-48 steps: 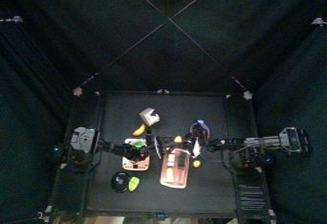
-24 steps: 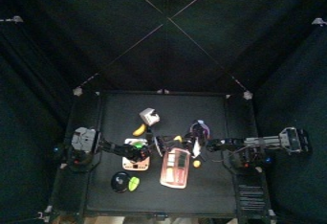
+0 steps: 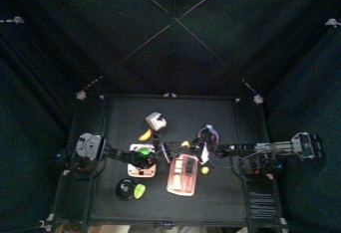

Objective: Hand over to other hand

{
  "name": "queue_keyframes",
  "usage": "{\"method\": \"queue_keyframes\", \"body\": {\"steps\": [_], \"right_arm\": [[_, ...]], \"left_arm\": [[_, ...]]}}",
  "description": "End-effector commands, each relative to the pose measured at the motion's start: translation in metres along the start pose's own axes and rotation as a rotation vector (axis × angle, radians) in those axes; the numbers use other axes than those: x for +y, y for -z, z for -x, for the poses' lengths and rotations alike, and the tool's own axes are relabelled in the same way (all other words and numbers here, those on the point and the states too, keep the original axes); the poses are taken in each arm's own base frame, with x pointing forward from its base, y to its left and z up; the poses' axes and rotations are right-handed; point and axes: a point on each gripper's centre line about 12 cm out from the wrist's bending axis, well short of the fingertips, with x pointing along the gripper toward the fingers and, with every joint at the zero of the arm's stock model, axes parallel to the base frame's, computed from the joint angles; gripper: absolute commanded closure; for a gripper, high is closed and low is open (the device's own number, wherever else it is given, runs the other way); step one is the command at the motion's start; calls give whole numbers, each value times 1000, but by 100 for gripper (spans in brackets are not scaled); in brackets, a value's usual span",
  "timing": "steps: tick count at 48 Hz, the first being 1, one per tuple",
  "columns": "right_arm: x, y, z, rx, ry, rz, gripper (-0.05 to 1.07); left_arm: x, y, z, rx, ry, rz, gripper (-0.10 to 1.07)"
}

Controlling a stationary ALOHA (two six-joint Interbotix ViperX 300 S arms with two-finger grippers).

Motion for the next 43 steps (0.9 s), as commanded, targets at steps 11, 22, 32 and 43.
{"method": "queue_keyframes", "body": {"steps": [11,22,32,43], "right_arm": [[5,-14,4,-39,-19,-4,36],[4,-12,4,-35,-16,-6,36],[1,-8,3,-26,-1,-5,35],[0,-2,3,-10,2,-8,35]], "left_arm": [[-9,-8,-6,-32,18,21,19],[-9,-15,-5,-37,20,12,21],[-8,-23,3,-16,44,-21,21],[-5,-29,15,47,100,-79,21]]}}
